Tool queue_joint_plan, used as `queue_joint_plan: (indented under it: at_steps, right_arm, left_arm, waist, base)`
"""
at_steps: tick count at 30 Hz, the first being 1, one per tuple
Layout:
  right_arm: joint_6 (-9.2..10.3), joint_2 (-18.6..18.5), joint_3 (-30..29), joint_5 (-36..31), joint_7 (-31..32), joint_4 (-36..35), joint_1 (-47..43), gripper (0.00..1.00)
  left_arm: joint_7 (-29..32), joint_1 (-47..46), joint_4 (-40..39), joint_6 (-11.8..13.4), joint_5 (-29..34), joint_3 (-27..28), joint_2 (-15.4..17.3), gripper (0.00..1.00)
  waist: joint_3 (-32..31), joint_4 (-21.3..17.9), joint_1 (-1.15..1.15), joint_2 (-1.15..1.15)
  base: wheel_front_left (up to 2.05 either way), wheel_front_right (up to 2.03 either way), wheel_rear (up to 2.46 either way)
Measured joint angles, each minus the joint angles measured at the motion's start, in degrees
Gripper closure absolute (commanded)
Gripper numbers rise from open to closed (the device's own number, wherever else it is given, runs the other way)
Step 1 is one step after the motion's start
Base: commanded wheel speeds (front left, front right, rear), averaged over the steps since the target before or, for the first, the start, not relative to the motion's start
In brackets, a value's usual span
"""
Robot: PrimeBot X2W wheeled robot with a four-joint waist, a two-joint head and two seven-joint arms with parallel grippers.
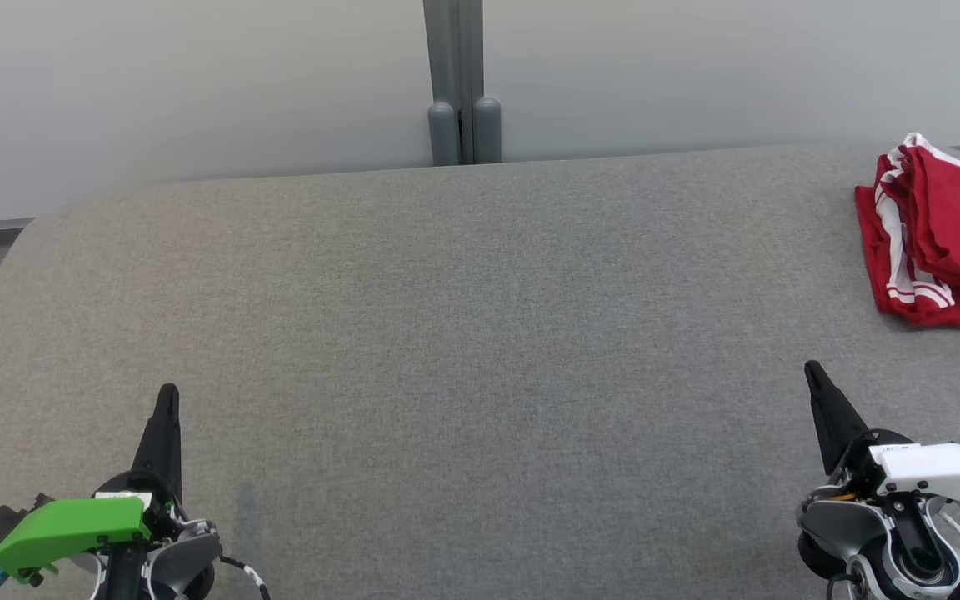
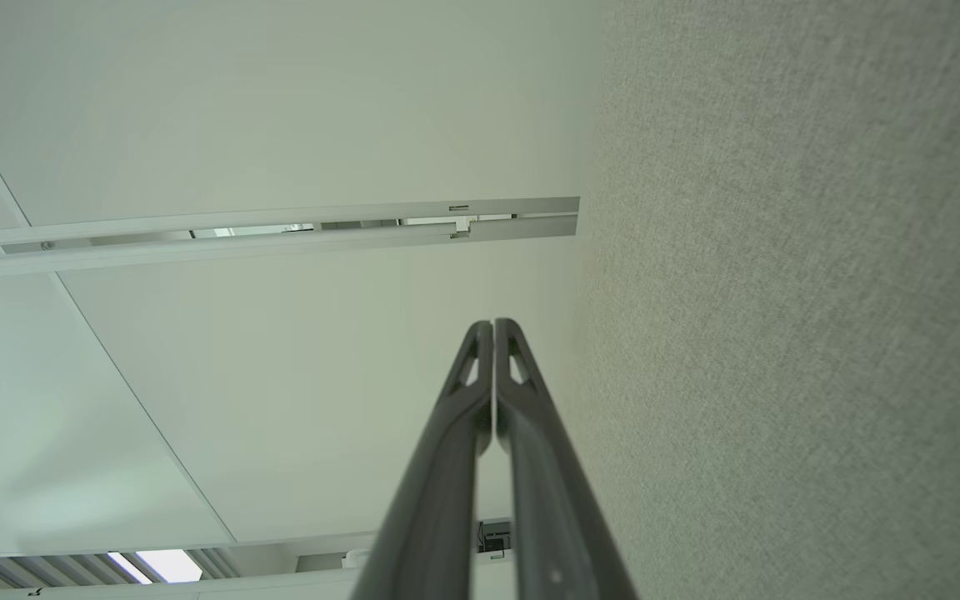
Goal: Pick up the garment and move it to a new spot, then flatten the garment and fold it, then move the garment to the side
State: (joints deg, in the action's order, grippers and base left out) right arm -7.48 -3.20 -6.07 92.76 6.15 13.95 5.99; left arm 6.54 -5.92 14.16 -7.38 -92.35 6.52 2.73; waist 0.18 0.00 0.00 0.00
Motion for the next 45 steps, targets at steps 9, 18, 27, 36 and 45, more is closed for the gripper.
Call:
queue_joint_plan:
  at_steps: [9, 18, 27, 36, 45]
  right_arm:
    - [0.0, 0.1, -0.1, 0.0, 0.1, 0.0, 0.0, 1.0]
    - [0.0, 0.1, -0.1, 0.0, 0.1, 0.0, 0.0, 1.0]
    - [0.0, 0.1, -0.2, -0.1, 0.1, 0.0, 0.0, 1.0]
    - [0.0, 0.2, -0.2, -0.1, 0.1, 0.0, 0.0, 1.0]
    - [0.0, 0.2, -0.2, -0.1, 0.2, 0.0, 0.0, 1.0]
  left_arm:
    - [0.0, 0.0, 0.0, 0.0, 0.0, 0.0, 0.0, 1.0]
    - [0.0, 0.0, 0.0, 0.0, 0.0, 0.0, 0.0, 1.0]
    - [0.0, 0.0, 0.0, 0.0, 0.0, 0.0, 0.0, 1.0]
    - [0.0, 0.0, 0.0, 0.0, 0.0, 0.0, 0.0, 1.0]
    - [0.0, 0.0, 0.0, 0.0, 0.0, 0.0, 0.0, 1.0]
  waist:
    - [0.0, 0.0, 0.0, 0.0]
    - [0.0, 0.0, 0.0, 0.0]
    - [0.0, 0.0, 0.0, 0.0]
    - [0.0, 0.0, 0.0, 0.0]
    - [0.0, 0.0, 0.0, 0.0]
  base:
    - [0.0, 0.0, 0.0]
    - [0.0, 0.0, 0.0]
    - [0.0, 0.0, 0.0]
    - [0.0, 0.0, 0.0]
    - [0.0, 0.0, 0.0]
